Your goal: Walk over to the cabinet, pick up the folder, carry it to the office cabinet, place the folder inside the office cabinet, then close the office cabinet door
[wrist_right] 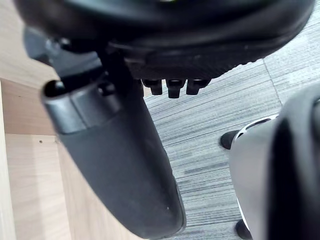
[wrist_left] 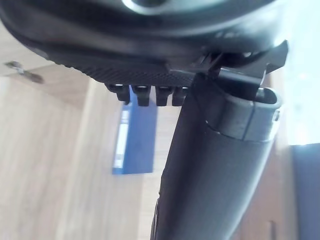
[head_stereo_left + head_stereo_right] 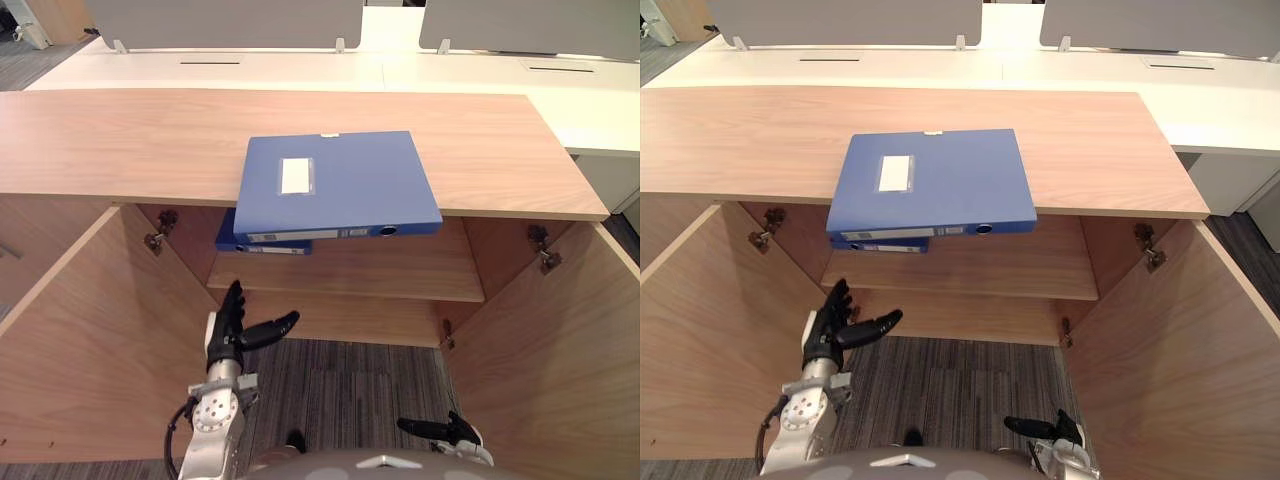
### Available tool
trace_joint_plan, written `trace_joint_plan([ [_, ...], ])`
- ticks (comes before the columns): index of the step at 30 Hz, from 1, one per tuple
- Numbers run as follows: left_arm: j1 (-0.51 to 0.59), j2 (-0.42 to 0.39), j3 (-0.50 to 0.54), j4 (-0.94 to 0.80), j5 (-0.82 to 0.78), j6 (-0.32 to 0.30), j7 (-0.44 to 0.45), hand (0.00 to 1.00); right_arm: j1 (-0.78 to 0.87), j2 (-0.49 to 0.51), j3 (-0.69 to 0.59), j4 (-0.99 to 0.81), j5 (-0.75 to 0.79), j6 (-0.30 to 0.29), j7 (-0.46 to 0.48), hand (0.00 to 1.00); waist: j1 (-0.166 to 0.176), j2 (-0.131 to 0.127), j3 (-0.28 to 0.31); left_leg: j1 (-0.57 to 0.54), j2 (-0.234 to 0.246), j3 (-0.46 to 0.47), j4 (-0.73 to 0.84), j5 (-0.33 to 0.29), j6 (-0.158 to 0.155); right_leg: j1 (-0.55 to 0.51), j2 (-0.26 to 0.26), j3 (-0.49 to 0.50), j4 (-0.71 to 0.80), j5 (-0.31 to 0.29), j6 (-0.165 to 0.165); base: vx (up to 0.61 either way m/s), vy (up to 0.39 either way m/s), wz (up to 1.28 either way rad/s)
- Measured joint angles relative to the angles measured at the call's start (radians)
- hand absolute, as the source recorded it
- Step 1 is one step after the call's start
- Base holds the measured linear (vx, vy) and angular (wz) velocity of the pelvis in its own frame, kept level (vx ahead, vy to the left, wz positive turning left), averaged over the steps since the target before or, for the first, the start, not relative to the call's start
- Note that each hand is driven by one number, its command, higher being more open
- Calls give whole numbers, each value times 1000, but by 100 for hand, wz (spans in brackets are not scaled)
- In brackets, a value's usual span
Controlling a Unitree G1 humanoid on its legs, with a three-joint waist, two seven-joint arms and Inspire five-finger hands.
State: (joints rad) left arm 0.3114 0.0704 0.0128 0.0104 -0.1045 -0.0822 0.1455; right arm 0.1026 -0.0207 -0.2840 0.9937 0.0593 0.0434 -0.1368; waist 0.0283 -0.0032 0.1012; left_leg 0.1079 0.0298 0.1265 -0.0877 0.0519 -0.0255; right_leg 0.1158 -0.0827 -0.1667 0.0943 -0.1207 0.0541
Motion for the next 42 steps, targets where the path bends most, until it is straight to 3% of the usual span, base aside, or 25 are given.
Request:
trace_joint_plan([
  [9,39,79,9,-209,201,-49,75,100,20,-30,2,3,-3,-5,5,100,0,17,-30,21,-2,1,0,-6,2,13,-1,29,-3,3,-4,-46,4,-2],
  [17,64,81,52,-324,302,-50,133,100,32,-66,33,70,-23,-13,3,100,-3,14,-49,29,1,-11,0,-3,0,31,3,28,-13,1,-6,-29,-12,2],
  [25,61,94,49,-440,381,-58,137,100,30,-71,34,109,-26,-15,4,100,-10,12,-51,30,3,-21,6,-3,-2,41,8,49,-14,1,-6,-7,-15,3],
  [33,52,213,-18,-497,413,-92,111,100,34,-88,72,123,-59,-16,8,100,-20,18,-72,32,6,-19,12,-4,-3,42,12,59,-14,0,-7,-20,-10,0],
  [42,-47,310,-128,-500,522,-114,78,100,35,-94,81,142,-59,-18,18,100,-31,20,-80,42,10,-1,13,-7,-6,42,16,81,-12,0,-7,-7,-4,-6],
])
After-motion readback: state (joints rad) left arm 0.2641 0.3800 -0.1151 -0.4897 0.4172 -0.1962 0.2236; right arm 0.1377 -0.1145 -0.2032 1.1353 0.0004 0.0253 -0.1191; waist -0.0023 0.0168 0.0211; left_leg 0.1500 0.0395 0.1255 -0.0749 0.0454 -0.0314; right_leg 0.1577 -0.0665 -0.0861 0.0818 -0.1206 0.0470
